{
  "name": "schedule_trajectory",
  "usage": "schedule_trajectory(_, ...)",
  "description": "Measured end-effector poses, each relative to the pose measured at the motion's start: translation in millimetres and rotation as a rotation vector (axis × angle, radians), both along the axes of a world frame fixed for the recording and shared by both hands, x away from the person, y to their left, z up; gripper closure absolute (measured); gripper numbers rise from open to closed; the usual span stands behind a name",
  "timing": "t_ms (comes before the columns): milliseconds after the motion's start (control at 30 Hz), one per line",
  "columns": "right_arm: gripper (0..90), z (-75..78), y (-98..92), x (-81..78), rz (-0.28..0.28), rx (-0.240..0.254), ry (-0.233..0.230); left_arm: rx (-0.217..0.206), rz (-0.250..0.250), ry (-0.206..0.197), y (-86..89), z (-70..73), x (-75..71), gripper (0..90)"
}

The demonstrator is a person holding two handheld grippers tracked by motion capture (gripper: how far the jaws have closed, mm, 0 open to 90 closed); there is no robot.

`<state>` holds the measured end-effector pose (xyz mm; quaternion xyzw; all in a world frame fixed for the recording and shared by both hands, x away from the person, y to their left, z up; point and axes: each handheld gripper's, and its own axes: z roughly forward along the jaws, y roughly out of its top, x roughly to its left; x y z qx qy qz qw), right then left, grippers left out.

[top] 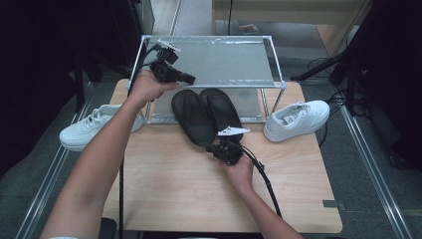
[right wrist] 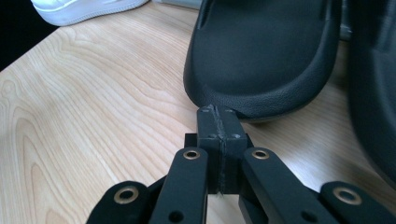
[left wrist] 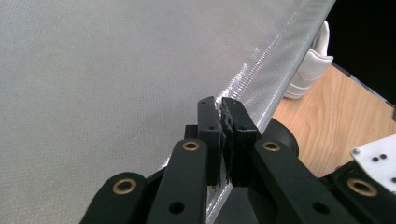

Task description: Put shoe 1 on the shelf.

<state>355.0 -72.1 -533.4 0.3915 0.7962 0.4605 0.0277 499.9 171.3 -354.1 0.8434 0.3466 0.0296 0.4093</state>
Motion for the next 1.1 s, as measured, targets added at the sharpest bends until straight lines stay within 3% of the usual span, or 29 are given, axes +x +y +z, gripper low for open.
schedule_trajectory(233,90.0,0.2,21.9,8.9,-0.001,-0.001,-0.010,-0.007,0.001,0.000,0.4,-0.6,-0.1,87.2)
schedule_trajectory(633,90.0,-0.9,58.1,38.5,-0.031,0.006,-0.019,-0.013,-0.006,0.004,1.6,-1.1,0.7,87.2)
schedule_trajectory(1100,90.0,-0.1,89.0,65.7,-0.056,0.009,-0.010,-0.013,-0.002,0.003,1.4,-1.2,0.3,87.2)
